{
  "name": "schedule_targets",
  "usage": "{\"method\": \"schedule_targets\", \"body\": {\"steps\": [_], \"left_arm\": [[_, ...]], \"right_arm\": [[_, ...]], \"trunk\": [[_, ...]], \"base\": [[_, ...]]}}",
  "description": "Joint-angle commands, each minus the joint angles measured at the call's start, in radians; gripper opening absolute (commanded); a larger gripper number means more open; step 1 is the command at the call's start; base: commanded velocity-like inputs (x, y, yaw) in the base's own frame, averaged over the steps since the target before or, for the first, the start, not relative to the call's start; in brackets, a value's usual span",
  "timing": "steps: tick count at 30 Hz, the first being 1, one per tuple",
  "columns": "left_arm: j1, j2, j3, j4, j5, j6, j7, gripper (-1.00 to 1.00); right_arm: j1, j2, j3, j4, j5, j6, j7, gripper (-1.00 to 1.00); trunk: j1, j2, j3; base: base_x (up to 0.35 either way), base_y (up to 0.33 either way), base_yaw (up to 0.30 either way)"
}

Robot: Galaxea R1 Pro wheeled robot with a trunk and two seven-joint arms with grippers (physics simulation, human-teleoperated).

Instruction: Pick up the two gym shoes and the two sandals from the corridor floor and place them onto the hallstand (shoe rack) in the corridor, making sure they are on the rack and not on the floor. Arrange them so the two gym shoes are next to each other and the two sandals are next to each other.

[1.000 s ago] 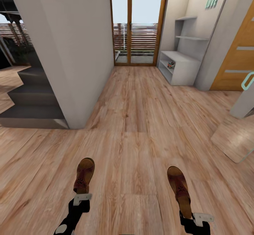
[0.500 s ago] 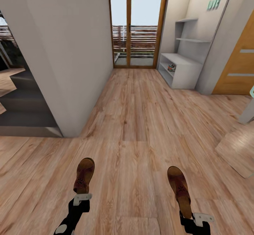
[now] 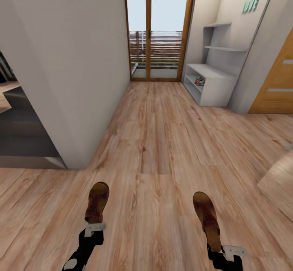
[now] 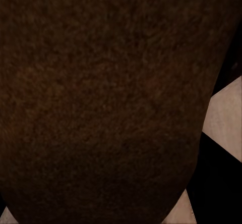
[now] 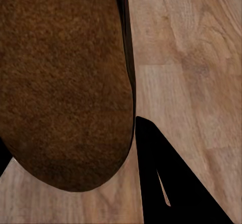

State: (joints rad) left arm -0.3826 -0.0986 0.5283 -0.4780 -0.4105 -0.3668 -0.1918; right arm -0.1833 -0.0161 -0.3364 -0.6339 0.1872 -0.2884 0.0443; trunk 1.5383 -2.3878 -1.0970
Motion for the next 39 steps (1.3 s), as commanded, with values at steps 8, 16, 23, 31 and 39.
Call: {"method": "schedule_targets", "body": {"steps": [8, 16, 23, 31, 39], "left_arm": [[-0.001, -0.001, 0.008, -0.001, -0.005, -0.003, -0.008, -1.0], [-0.001, -0.001, 0.008, -0.001, -0.005, -0.003, -0.008, -1.0], [-0.001, -0.001, 0.009, -0.001, -0.005, -0.003, -0.008, -1.0], [-0.001, -0.001, 0.008, -0.001, -0.005, -0.003, -0.008, -1.0], [-0.001, -0.001, 0.009, -0.001, -0.005, -0.004, -0.008, -1.0]], "right_arm": [[-0.001, 0.001, -0.006, 0.0, 0.006, -0.003, 0.003, -1.0], [-0.001, 0.0, -0.007, 0.0, 0.006, -0.004, 0.001, -1.0], [-0.001, -0.001, -0.007, -0.001, 0.006, -0.005, 0.0, -1.0], [-0.001, -0.001, -0.007, -0.001, 0.006, -0.005, 0.001, -1.0], [-0.001, -0.001, -0.007, -0.001, 0.006, -0.005, 0.001, -1.0]], "trunk": [[0.0, 0.0, 0.011], [0.0, 0.0, 0.012], [0.0, 0.0, 0.012], [0.0, 0.0, 0.012], [0.0, 0.0, 0.012]], "base": [[0.34, 0.0, 0.0], [0.34, -0.032, 0.0], [0.339, -0.073, 0.0], [0.339, -0.075, 0.0], [0.34, -0.075, 0.0]]}}
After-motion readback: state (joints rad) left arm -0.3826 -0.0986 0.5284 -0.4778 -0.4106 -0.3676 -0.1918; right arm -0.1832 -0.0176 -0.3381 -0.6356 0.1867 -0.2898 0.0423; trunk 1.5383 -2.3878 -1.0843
